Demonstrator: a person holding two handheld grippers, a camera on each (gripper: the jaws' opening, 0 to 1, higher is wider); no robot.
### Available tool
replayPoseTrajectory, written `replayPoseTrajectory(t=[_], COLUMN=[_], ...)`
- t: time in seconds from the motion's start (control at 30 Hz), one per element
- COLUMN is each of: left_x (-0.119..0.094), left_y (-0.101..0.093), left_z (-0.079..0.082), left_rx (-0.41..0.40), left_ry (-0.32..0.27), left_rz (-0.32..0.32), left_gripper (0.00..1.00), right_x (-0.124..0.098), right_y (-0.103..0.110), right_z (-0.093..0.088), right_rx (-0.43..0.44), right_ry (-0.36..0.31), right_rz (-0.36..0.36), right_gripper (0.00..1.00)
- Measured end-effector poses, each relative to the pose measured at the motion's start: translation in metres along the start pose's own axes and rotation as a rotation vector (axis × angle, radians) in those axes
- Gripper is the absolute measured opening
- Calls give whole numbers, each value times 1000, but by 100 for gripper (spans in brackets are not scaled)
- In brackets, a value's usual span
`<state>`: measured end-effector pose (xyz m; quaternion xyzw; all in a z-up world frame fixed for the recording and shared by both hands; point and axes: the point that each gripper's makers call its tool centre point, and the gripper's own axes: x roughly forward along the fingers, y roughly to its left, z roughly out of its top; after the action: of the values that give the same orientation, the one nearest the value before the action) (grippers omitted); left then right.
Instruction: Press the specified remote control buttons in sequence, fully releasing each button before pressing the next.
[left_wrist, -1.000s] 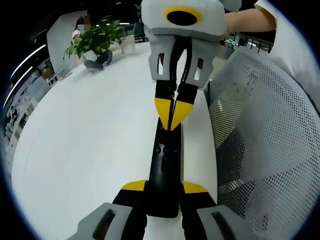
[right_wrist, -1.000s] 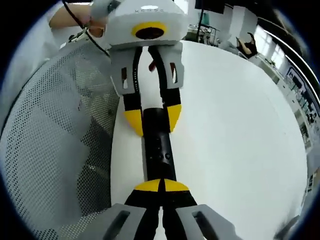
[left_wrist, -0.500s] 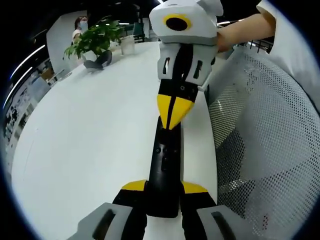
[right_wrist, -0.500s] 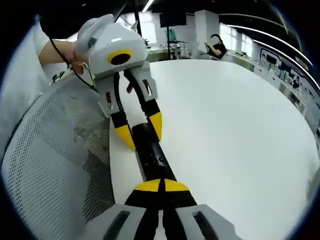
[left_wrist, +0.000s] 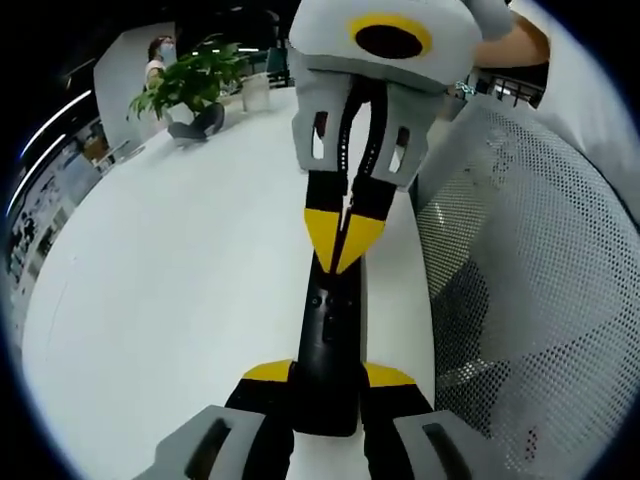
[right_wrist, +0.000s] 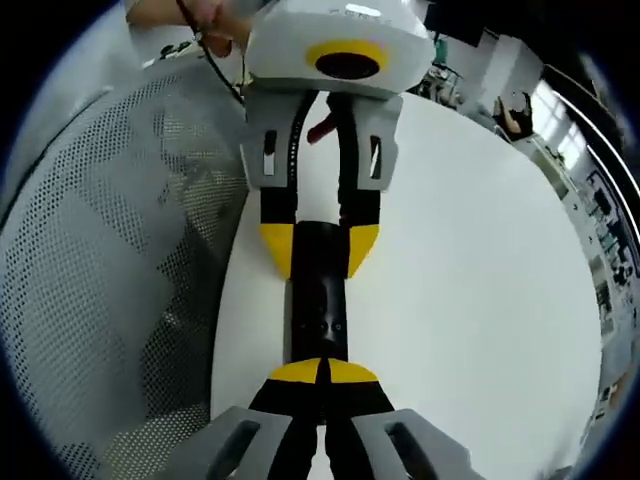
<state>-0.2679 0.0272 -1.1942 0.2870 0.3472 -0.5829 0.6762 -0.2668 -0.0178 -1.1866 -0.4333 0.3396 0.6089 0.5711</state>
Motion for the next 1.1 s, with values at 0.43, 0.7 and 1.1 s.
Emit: replayPoseTrajectory(t=[0.43,0.7,1.1], left_x=[1,1,1], left_y=[1,1,0], left_z=[0,0,1], left_rx=[-4,0,-9], left_ry=[-23,-12,2], left_rz=[1,-1,5], left_gripper=[23,23,23], right_x=[-5,1,2], right_y=[2,-1,-5], right_z=[2,10,9], right_rx=[184,85,218], right_ry=[-150,-104,-113], right_rz=[-13,-20,-82], right_gripper=[0,0,0])
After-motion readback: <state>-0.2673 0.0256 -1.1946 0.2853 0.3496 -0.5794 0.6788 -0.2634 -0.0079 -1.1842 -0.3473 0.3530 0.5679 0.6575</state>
